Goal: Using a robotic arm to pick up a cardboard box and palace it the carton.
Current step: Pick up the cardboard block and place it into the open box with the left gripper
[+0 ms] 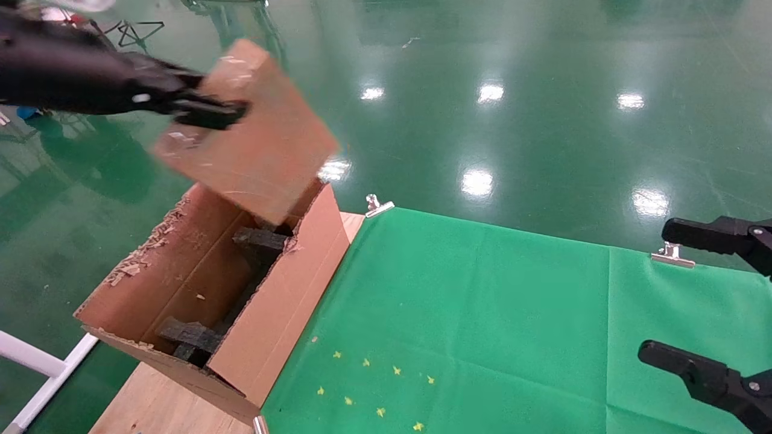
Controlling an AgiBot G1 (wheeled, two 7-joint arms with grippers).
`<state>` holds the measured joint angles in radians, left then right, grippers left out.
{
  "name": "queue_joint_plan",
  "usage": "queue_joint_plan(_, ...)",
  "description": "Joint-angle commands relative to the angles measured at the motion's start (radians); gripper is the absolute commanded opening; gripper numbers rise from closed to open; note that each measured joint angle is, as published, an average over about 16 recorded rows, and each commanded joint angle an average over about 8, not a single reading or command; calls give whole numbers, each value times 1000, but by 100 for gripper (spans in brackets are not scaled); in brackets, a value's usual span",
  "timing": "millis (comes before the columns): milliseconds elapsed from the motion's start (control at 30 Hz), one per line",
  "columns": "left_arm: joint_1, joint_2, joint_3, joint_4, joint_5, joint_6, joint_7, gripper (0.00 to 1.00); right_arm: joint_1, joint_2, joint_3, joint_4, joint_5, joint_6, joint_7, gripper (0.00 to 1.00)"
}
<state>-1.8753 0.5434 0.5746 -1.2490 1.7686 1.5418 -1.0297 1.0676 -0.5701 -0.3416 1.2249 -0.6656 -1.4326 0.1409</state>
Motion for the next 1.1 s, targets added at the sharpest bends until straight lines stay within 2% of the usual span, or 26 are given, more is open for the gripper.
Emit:
queue_joint_plan(33, -29, -26, -5, 17, 7, 15, 29, 0, 0, 0, 0, 0, 0, 0, 0, 100)
queue_joint_plan(233, 13, -81, 29, 151, 66, -23, 155, 0, 0, 0, 0, 0, 0, 0, 0, 100)
queue_joint_plan(433, 107, -89, 45, 396, 72, -139, 315, 0, 0, 0, 0, 0, 0, 0, 0, 100)
queue_joint_plan(700, 133, -36, 45, 693, 80, -289, 471, 0, 0, 0, 0, 0, 0, 0, 0, 100)
queue_joint_plan(1100, 95, 65, 81, 978, 160, -431, 609, 0, 0, 0, 0, 0, 0, 0, 0, 100)
